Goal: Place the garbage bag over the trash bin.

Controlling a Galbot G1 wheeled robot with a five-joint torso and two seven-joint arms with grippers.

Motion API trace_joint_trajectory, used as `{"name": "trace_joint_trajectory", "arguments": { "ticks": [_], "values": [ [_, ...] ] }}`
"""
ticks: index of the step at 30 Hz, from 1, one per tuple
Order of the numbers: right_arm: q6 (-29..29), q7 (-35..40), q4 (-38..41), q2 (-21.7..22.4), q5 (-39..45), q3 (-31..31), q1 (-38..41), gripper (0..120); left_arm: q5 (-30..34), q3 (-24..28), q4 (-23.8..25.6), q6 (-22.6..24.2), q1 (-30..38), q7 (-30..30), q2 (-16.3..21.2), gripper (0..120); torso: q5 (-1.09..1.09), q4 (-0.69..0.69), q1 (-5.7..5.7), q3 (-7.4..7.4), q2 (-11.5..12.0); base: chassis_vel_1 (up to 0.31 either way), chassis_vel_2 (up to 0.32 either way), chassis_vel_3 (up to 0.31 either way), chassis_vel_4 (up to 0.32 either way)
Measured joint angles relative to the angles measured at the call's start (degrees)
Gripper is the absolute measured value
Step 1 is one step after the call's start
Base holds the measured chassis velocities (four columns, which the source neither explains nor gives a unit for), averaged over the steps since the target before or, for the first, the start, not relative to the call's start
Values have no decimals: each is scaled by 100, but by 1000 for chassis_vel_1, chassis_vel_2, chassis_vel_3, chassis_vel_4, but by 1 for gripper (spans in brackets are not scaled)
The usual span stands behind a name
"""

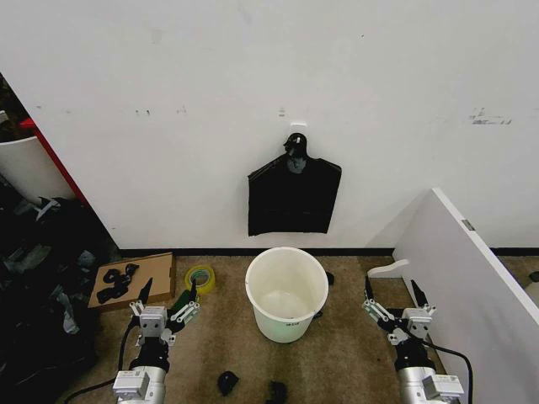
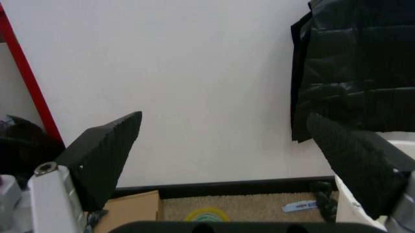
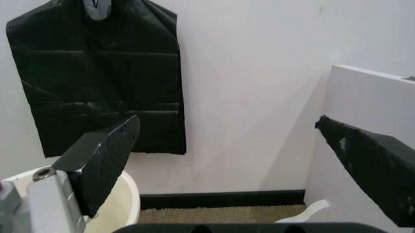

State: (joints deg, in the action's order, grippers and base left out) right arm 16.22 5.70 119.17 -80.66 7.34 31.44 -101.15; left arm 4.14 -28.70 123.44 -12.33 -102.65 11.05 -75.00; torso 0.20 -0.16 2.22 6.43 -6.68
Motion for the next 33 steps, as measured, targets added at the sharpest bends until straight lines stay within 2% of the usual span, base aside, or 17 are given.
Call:
{"name": "trace_joint_trajectory", "arguments": {
  "ticks": [4,9,12,14,15,16,20,23,25,30,33],
  "values": [
    [-137,-36,-86,161,330,-82,176,100,53,-47,-14,-49,-13,-34,7,100,0,-1,0,0,0,0,0,0,0],
    [-451,-156,-377,508,939,-237,802,100,218,-80,53,-78,-76,-83,29,100,0,1,0,0,0,0,0,0,0],
    [-614,-398,-723,793,1784,-294,1422,100,362,-64,76,-73,-30,-130,125,100,2,6,0,1,0,0,0,0,0],
    [-800,-582,-822,932,2510,-314,1708,100,410,-59,16,-67,50,-154,217,100,-2,-9,1,1,0,0,0,0,0],
    [-945,-684,-864,1006,2924,-353,1919,100,436,-83,-5,-80,30,-165,224,100,-3,-3,1,1,0,0,0,0,0],
    [-945,-684,-864,1006,2924,-353,1919,100,436,-83,-5,-80,30,-165,224,100,-3,-3,1,1,0,0,0,0,0],
    [-1529,-861,-1086,1163,4422,-738,2820,100,472,-141,6,-188,-115,-197,197,100,0,3,0,1,0,0,0,0,0],
    [-1905,-976,-1383,1163,5326,-1066,3489,100,471,-163,53,-224,-181,-195,159,100,-2,2,1,1,0,0,0,0,0],
    [-1940,-999,-1450,1153,5406,-1109,3578,100,470,-166,64,-224,-191,-195,154,100,-2,1,1,1,0,0,0,0,0],
    [-2152,-1232,-2406,905,6100,-1559,4562,100,431,-182,168,-224,-313,-184,98,100,1,-1,1,1,1,0,0,0,0],
    [-2186,-1341,-2630,766,6194,-1641,4817,100,403,-182,179,-222,-328,-160,72,100,-2,0,1,1,0,0,0,0,0]
  ]
}}
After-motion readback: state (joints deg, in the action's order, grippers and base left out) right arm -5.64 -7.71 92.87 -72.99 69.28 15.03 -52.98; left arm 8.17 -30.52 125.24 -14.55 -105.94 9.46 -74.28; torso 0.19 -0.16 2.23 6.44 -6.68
